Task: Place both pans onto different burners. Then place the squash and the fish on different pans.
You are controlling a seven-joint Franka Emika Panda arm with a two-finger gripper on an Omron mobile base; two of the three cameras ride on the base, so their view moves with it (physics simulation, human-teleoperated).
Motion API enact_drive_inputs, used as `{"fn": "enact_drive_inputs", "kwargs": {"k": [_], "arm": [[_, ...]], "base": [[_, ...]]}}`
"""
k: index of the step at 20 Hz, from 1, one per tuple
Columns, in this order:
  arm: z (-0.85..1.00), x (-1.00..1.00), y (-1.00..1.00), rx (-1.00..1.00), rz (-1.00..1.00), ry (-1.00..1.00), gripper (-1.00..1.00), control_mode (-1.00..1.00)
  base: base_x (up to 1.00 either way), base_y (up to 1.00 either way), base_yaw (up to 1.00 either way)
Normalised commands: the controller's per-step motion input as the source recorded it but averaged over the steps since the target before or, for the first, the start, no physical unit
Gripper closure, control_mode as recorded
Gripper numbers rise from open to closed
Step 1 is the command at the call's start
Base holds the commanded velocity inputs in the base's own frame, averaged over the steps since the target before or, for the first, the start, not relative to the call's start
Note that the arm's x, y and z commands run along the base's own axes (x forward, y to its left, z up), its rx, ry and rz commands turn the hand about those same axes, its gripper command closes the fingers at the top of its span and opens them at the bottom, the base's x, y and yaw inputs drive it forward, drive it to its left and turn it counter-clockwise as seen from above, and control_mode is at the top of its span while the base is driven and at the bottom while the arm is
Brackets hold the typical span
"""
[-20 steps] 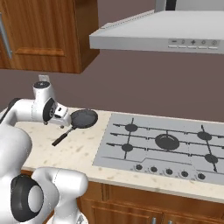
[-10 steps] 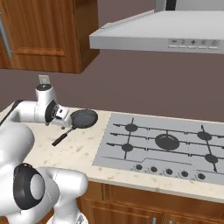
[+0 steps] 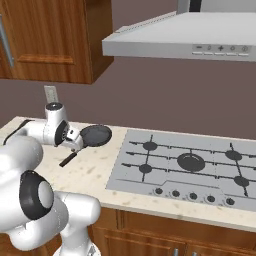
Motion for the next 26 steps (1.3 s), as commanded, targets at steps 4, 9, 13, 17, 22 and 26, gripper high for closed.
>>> {"fn": "enact_drive_inputs", "kwargs": {"k": [4,9,13,17,22,26], "arm": [[-0.25,0.11,0.05,0.0,-0.02,0.0,-1.0,-1.0],[-0.24,0.04,0.01,0.0,-0.03,0.01,-1.0,-1.0],[-0.24,0.07,0.02,0.0,-0.03,0.03,-1.0,-1.0],[-0.24,0.16,0.06,0.0,-0.04,0.03,-1.0,-1.0],[-0.19,0.15,0.05,0.0,-0.04,0.02,-1.0,-1.0],[-0.21,0.14,0.06,0.0,-0.04,0.03,-1.0,-1.0]], "base": [[0.0,0.0,0.0],[0.0,0.0,0.0],[0.0,0.0,0.0],[0.0,0.0,0.0],[0.0,0.0,0.0],[0.0,0.0,0.0]]}}
